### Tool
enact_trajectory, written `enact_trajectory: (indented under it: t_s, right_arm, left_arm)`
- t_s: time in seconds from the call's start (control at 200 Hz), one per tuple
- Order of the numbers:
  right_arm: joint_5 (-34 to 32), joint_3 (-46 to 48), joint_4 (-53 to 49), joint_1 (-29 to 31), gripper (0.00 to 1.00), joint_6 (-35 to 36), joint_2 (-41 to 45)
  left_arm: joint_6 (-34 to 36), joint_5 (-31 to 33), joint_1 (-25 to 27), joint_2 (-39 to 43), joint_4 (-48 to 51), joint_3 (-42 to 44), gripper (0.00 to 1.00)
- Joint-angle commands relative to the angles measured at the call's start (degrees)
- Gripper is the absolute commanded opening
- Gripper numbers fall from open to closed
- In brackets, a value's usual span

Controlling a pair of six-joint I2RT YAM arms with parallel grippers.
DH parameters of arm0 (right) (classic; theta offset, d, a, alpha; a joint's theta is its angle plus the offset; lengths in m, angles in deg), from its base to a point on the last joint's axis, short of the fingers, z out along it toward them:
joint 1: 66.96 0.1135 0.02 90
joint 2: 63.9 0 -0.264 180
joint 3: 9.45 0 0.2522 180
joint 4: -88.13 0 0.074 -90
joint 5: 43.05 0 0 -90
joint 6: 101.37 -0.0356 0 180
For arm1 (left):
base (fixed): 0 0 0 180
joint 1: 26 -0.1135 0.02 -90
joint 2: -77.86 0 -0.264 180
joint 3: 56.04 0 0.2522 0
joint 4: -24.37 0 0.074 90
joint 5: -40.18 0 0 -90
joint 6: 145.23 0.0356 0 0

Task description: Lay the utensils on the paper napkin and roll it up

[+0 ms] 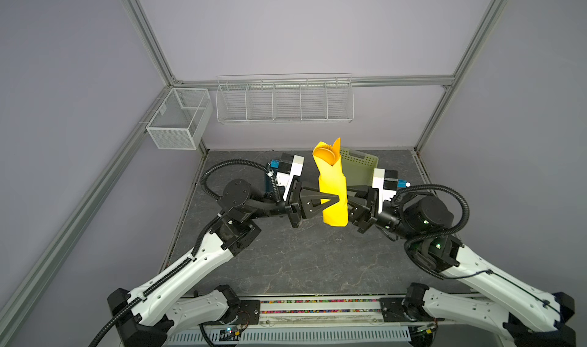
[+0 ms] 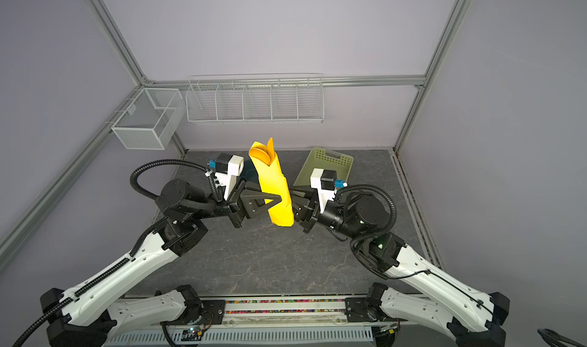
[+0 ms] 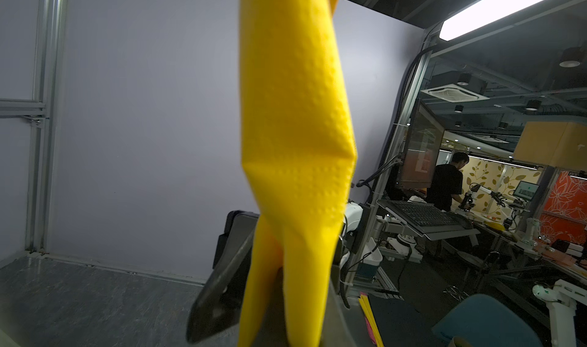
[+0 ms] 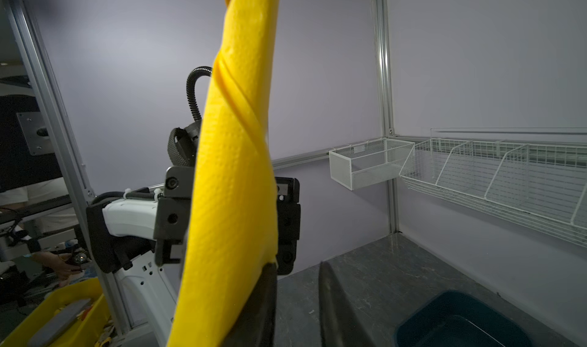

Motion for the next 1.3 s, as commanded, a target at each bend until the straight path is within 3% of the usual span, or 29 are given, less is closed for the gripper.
enact_trajectory:
  t_s: [0.0,0.195,0.315,0.465,0.83,1.01,1.295]
  right_arm:
    - [-1.9,-0.8,-5.5,0.0,0.33,1.3,5.3]
    - [-3.3,-2.3,-14.0,0.1,0.43,3.3,12.0]
    - [1.4,-2.7,-14.4,0.0,0.44,3.2,13.2]
    - [5.7,-7.2,-20.6,0.0,0.42,2.7,8.9]
    - [2.4,-9.1,-26.6,0.0,0.36,2.8,5.2]
    - [1.4,-9.2,-27.1,0.0,0.43,2.3,4.4]
    - [3.4,-9.3,-24.3,0.0,0.46,1.3,3.7]
  left_arm:
    - [5.5,3.0,0.2,1.9,6.5,-1.0,0.00]
    - [10.3,8.6,0.2,2.4,15.4,-2.5,0.00]
    - [10.9,9.4,0.2,2.4,16.0,-2.7,0.00]
    - [10.5,8.3,0.2,2.0,15.3,-3.2,0.00]
    - [8.3,6.1,0.2,2.1,12.6,-2.9,0.00]
    - [6.2,4.2,0.2,1.8,9.8,-2.8,0.00]
    - [4.1,1.7,0.2,1.1,7.0,-2.7,0.00]
